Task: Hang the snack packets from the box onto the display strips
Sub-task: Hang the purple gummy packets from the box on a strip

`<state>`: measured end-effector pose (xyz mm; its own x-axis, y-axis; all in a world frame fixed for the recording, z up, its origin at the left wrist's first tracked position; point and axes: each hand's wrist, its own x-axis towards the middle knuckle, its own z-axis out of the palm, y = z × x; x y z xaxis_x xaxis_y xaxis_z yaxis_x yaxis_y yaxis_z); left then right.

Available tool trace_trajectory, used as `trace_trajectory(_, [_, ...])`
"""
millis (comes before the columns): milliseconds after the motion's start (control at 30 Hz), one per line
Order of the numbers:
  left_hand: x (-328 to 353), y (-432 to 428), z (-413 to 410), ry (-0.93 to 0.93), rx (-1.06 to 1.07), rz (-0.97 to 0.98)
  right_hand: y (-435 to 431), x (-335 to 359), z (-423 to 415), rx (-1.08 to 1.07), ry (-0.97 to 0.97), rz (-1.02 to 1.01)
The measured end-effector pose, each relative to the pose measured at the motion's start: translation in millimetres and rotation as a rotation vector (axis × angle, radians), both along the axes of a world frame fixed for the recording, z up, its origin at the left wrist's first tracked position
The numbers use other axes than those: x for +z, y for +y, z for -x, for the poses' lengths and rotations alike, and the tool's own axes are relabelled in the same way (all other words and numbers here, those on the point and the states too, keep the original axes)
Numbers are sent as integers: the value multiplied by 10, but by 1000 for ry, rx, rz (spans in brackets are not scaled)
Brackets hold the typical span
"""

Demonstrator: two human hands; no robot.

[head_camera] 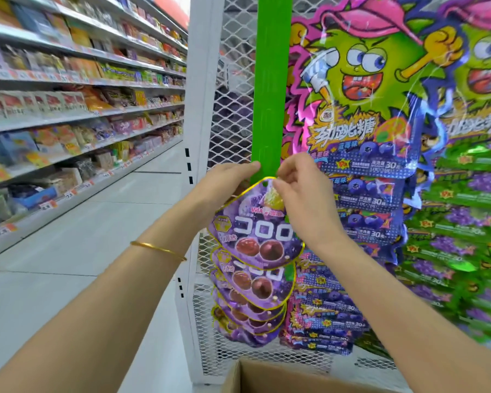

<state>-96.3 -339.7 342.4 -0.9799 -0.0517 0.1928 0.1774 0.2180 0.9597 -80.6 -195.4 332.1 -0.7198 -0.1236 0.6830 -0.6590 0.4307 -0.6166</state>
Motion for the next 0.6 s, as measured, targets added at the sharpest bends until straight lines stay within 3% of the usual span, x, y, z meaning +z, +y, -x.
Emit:
trace_trajectory(300, [28,20,-120,19,-17,62,-69,78,-50,-110,169,-152])
trace_trajectory(600, [29,76,-191,33,35,57,-53,32,16,-148,96,-137])
